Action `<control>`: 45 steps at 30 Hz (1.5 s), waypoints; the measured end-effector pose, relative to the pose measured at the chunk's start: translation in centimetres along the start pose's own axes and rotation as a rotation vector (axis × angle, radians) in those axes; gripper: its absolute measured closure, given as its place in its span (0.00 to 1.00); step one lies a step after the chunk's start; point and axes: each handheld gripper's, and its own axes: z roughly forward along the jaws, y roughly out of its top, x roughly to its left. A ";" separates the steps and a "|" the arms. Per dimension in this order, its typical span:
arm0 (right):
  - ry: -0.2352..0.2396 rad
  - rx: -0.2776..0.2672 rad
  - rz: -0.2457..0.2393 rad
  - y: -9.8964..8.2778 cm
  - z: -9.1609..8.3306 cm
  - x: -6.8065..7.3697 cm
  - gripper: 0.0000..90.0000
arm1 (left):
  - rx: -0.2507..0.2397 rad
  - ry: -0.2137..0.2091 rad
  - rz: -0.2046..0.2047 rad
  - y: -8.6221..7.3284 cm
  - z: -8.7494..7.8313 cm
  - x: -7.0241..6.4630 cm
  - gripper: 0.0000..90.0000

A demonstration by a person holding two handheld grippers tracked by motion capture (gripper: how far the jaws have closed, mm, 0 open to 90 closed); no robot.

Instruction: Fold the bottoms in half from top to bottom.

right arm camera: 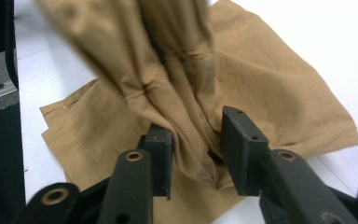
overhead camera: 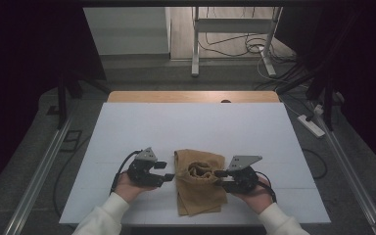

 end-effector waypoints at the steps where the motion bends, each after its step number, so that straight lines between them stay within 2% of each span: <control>1: -0.007 0.002 -0.002 -0.1 -0.1 0.0 0.68 | 0.001 0.004 -0.003 0.0 0.0 0.0 0.43; 5: -0.027 0.009 -0.005 -0.4 -0.6 0.2 0.62 | 0.000 0.027 -0.013 0.0 -0.2 0.3 0.42; 11: -0.072 0.052 0.015 -1.8 -2.2 0.0 0.47 | -0.013 0.048 -0.037 -0.1 -0.5 0.7 0.41; 15: -0.105 0.040 0.069 -2.6 -3.4 -0.9 0.47 | -0.017 0.062 -0.051 0.0 -0.5 1.0 0.40; 19: -0.125 0.027 0.112 -2.7 -3.9 -1.8 0.46 | -0.022 0.069 -0.064 0.1 -0.4 1.3 0.40; 25: -0.119 0.039 0.127 -2.2 -3.0 -2.6 0.43 | -0.020 0.072 -0.074 0.5 0.0 1.6 0.39; 29: -0.112 0.020 0.138 -1.2 -2.6 -3.1 0.41 | -0.016 0.071 -0.081 0.9 0.3 1.8 0.36; 36: -0.117 0.015 0.129 0.7 -1.0 -4.1 0.40 | -0.020 0.082 -0.095 1.8 1.0 2.3 0.35; 45: -0.127 0.029 0.113 2.5 1.1 -5.8 0.39 | 0.004 0.090 -0.079 3.1 2.3 2.7 0.33</control>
